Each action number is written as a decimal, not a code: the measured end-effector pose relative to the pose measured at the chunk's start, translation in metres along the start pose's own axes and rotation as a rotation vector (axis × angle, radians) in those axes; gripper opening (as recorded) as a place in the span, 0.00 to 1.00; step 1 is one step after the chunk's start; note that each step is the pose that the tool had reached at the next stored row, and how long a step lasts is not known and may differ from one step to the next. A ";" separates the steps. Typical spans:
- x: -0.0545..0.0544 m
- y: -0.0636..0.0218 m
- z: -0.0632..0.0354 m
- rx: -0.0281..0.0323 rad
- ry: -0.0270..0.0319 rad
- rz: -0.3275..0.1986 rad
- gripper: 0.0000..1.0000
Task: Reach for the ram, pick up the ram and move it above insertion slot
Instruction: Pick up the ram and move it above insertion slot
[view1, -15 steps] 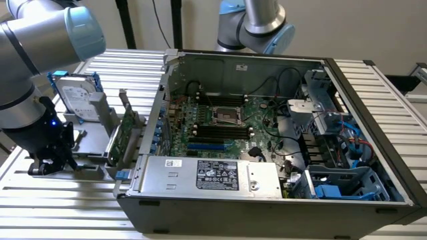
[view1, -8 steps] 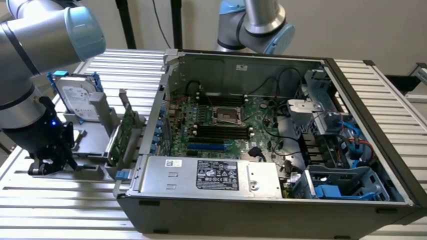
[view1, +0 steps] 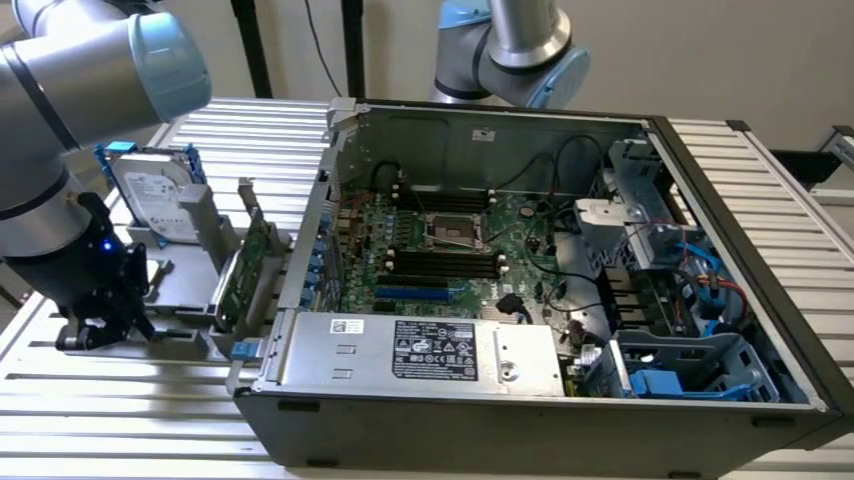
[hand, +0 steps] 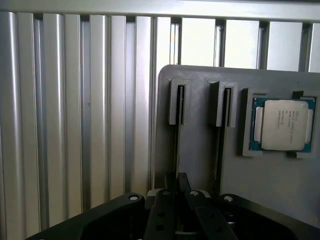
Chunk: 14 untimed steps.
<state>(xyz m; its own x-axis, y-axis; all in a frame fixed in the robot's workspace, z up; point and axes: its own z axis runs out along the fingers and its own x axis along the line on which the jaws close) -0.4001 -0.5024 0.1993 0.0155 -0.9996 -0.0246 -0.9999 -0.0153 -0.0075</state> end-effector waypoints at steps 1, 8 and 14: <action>0.000 0.0000 -0.0007 -0.0001 0.0000 0.000 0.13; 0.000 -0.0001 -0.0136 0.0001 -0.0001 0.000 0.13; -0.001 -0.0003 -0.0385 0.0001 0.0000 0.000 0.13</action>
<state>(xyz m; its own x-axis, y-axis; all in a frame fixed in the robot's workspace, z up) -0.4001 -0.5024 0.2378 0.0160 -0.9996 -0.0247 -0.9998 -0.0158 -0.0076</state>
